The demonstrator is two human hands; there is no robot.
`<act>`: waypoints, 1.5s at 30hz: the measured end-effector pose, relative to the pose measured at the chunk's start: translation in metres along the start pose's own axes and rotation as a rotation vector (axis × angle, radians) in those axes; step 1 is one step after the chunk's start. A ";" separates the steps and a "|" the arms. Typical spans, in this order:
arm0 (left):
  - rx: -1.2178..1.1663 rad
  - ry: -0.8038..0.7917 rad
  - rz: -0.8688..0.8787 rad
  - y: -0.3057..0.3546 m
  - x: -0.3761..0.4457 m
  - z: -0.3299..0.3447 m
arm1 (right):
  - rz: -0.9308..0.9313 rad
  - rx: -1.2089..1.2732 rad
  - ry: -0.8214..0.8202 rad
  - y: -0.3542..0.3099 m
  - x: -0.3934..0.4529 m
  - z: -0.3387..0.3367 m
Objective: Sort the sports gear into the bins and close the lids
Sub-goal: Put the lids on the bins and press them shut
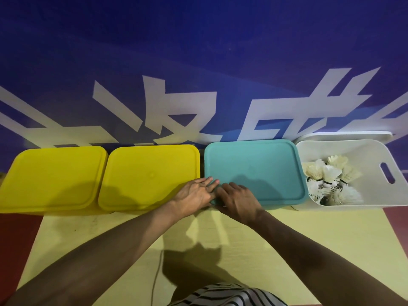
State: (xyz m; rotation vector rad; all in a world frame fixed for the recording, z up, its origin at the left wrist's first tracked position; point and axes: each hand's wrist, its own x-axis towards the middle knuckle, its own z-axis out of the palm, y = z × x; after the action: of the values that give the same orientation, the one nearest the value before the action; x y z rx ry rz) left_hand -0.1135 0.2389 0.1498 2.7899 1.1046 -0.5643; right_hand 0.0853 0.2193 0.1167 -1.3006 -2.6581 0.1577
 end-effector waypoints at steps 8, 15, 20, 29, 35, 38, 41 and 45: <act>-0.049 -0.139 -0.023 0.000 0.003 -0.016 | -0.013 0.052 -0.012 0.006 0.003 0.007; -0.104 -0.121 -0.007 -0.003 -0.003 -0.025 | 0.053 0.263 -0.204 0.024 -0.002 -0.021; -0.084 -0.153 -0.030 -0.001 0.000 -0.024 | 0.318 0.079 -0.412 0.067 -0.020 -0.045; -0.051 -0.229 -0.046 0.003 0.005 -0.038 | 0.396 0.163 -0.465 0.065 -0.020 -0.048; -0.166 -0.082 -0.047 -0.024 0.018 -0.063 | 0.393 0.198 -0.489 0.076 -0.032 -0.066; -0.155 -0.133 -0.075 -0.034 0.026 -0.065 | 0.486 0.095 -0.512 0.100 -0.048 -0.076; -0.149 -0.254 -0.167 -0.042 0.034 -0.064 | 0.613 -0.001 -0.578 0.124 -0.063 -0.084; -0.165 -0.305 -0.267 -0.050 0.051 -0.063 | 0.679 -0.125 -0.429 0.141 -0.077 -0.090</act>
State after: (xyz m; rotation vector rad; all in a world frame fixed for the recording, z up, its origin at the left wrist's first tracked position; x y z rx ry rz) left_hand -0.0939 0.3217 0.1925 2.3342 1.3867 -0.8473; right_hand 0.2586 0.2462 0.1715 -2.4033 -2.4280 0.4000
